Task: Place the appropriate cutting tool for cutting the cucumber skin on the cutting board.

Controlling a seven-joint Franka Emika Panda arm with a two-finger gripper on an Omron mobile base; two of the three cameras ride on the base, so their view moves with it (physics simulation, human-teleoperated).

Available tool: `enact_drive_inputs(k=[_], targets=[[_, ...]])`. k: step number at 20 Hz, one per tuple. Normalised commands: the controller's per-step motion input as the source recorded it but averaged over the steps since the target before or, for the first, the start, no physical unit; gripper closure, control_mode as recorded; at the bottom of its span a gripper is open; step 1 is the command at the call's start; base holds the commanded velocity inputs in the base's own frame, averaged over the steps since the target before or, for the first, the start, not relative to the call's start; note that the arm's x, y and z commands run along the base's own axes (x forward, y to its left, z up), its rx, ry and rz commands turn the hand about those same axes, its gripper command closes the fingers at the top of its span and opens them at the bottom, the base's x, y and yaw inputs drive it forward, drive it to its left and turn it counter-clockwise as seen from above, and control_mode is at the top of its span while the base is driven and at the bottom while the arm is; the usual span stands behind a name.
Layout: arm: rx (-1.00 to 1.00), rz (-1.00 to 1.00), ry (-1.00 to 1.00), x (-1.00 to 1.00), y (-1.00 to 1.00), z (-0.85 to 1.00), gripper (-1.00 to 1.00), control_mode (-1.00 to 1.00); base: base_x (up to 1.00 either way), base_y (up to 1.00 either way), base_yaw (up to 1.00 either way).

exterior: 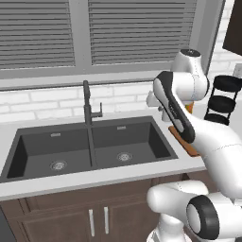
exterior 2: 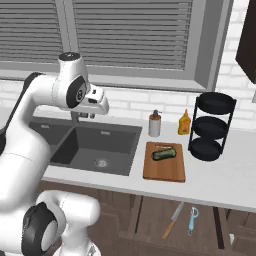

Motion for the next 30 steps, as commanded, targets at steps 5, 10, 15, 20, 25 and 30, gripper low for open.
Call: enact_drive_inputs(k=[5, 10, 15, 20, 25, 30], targets=[[0.01, -0.08, -0.16, -0.55, -0.34, -0.04, -1.00, -1.00, 0.00, 0.00, 0.00], [0.12, -0.18, -0.07, -0.74, -0.99, -0.38, -1.00, -1.00, 0.00, 0.00, 0.00], [0.09, -0.17, 0.01, -0.47, -1.00, -0.30, -1.00, -1.00, 0.00, 0.00, 0.00], [0.09, -0.12, 0.11, -0.27, -1.00, -0.30, -1.00, -1.00, 0.00, 0.00, 0.00], [0.12, -0.12, 0.21, -0.29, -1.00, -0.58, -1.00, -1.00, 0.00, 0.00, 0.00], [0.10, -0.04, 0.23, -0.21, -1.00, -0.66, -1.00, -1.00, 0.00, 0.00, 0.00]])
